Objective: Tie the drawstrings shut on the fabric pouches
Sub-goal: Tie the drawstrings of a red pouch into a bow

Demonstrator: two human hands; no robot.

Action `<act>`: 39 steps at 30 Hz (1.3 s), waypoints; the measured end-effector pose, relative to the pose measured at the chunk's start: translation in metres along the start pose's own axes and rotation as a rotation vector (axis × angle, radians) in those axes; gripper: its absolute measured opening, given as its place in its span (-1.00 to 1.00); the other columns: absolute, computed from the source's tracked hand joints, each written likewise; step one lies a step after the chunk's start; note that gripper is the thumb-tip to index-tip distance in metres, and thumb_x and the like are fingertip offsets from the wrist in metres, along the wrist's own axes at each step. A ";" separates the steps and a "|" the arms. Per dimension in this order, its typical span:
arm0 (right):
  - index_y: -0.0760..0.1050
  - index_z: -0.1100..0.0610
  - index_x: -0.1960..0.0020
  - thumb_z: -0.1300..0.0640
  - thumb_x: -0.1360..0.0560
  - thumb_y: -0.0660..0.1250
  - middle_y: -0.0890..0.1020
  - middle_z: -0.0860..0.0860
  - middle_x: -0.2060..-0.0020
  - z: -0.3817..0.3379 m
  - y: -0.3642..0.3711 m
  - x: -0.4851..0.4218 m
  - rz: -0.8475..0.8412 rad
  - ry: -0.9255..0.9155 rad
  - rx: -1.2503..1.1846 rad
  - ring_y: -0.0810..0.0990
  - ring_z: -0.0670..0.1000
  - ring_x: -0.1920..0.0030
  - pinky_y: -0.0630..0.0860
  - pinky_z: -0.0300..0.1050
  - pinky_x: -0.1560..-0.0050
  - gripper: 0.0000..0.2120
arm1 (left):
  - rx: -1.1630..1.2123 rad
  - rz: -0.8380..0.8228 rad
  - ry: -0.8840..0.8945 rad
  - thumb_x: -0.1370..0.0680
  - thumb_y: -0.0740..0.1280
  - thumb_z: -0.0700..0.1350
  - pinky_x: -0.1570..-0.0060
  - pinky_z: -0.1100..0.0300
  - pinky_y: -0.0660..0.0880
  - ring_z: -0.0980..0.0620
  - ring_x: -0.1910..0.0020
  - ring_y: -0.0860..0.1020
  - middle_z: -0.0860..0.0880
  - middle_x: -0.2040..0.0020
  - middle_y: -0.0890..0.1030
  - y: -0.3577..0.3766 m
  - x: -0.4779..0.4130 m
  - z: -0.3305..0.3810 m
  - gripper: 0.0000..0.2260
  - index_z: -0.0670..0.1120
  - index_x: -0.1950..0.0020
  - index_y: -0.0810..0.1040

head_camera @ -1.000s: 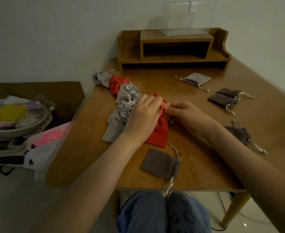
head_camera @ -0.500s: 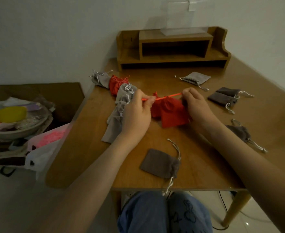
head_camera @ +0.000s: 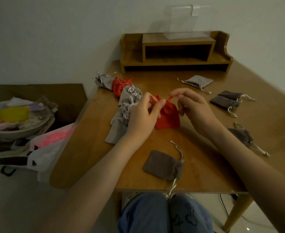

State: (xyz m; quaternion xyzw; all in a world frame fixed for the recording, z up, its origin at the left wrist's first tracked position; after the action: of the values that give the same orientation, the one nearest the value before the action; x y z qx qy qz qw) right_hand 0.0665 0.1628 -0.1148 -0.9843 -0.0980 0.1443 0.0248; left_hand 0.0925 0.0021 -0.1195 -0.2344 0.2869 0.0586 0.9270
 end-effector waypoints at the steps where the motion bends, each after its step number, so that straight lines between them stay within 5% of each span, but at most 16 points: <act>1: 0.54 0.07 -0.03 0.26 -0.62 0.13 0.48 -0.01 0.30 -0.002 0.004 0.002 -0.067 -0.021 0.051 0.41 -0.12 0.32 0.35 -0.29 0.30 -0.78 | 0.008 -0.025 0.019 -0.59 0.28 -0.01 0.27 0.20 0.46 0.12 0.34 0.55 0.09 0.36 0.54 0.001 0.000 0.001 -0.84 -0.01 0.16 0.40; 4: 0.53 0.04 0.02 0.21 -0.57 0.22 0.56 -0.09 0.24 -0.002 0.016 0.008 -0.220 -0.052 0.200 0.47 -0.16 0.27 0.40 -0.35 0.22 -0.86 | 0.074 -0.049 0.058 -0.57 0.29 -0.02 0.23 0.11 0.48 0.10 0.28 0.55 0.06 0.30 0.53 0.003 0.000 0.003 -0.86 -0.07 0.09 0.46; 7: 0.52 0.12 0.06 0.21 -0.54 0.26 0.55 0.07 0.20 -0.002 0.018 0.009 -0.252 -0.024 0.212 0.50 -0.03 0.21 0.43 -0.26 0.16 -0.93 | 0.147 0.002 0.044 -0.57 0.29 -0.07 0.20 0.07 0.50 0.07 0.23 0.55 0.04 0.26 0.54 0.003 -0.003 0.001 -0.92 -0.07 0.07 0.46; 12: 0.49 0.11 0.10 0.18 -0.56 0.25 0.47 0.17 0.27 0.002 0.017 0.006 -0.192 0.040 0.140 0.40 0.07 0.31 0.34 -0.18 0.30 -0.92 | 0.059 0.087 0.034 -0.57 0.33 -0.16 0.16 0.40 0.44 0.24 0.16 0.51 0.14 0.17 0.51 0.001 -0.005 -0.003 -0.94 -0.07 0.03 0.46; 18: 0.45 0.14 0.11 0.21 -0.58 0.23 0.49 0.03 0.47 0.005 0.013 0.003 -0.101 0.004 0.048 0.41 -0.05 0.45 0.32 -0.24 0.41 -0.90 | -0.136 0.043 0.083 -0.58 0.30 -0.15 0.06 0.36 0.41 0.13 0.05 0.55 -0.03 0.06 0.64 0.005 -0.005 -0.011 -0.88 -0.15 -0.02 0.61; 24: 0.49 0.15 0.12 0.24 -0.55 0.28 0.46 0.06 0.44 0.004 0.013 0.002 -0.064 -0.019 0.020 0.40 -0.10 0.45 0.32 -0.29 0.42 -0.92 | -0.091 -0.030 0.038 -0.63 0.22 -0.08 0.28 0.41 0.34 0.21 0.27 0.49 0.02 0.22 0.60 0.004 -0.002 -0.005 -0.77 -0.16 0.05 0.61; 26: 0.51 0.16 0.11 0.25 -0.55 0.28 0.44 0.07 0.42 0.004 0.013 0.001 -0.064 -0.023 -0.005 0.40 -0.12 0.44 0.31 -0.31 0.42 -0.93 | -0.075 -0.063 0.026 -0.62 0.23 -0.01 0.21 0.42 0.36 0.23 0.18 0.50 0.06 0.16 0.59 0.005 -0.001 -0.003 -0.77 -0.11 -0.02 0.62; 34: 0.54 0.15 -0.14 0.23 -0.58 0.18 0.40 0.05 0.43 0.003 0.014 0.005 -0.139 -0.039 -0.101 0.36 -0.11 0.41 0.30 -0.27 0.34 -0.79 | 0.125 -0.066 -0.168 -0.57 0.31 -0.03 -0.03 0.14 0.51 0.06 -0.01 0.59 0.00 0.00 0.65 0.006 -0.005 -0.010 -0.78 -0.08 -0.16 0.61; 39: 0.47 -0.04 -0.24 0.32 -0.60 0.16 0.43 -0.11 0.43 0.007 0.017 0.006 -0.145 -0.098 0.081 0.33 -0.05 0.39 0.28 -0.23 0.37 -0.65 | 0.412 -0.075 -0.361 -0.57 0.31 -0.02 -0.01 0.00 0.52 -0.03 0.04 0.61 0.01 0.11 0.66 0.006 -0.003 -0.010 -0.87 -0.01 0.01 0.64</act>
State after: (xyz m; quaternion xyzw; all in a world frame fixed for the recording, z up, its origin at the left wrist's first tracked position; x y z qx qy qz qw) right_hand 0.0730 0.1479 -0.1242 -0.9646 -0.1641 0.1939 0.0703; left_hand 0.0841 0.0027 -0.1272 -0.0371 0.1141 0.0056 0.9928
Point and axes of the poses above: each hand's wrist, its own x-axis away from the middle knuckle, its own y-axis out of the palm, z = x × y, the point moved 2 cm from there along -x, towards the middle knuckle
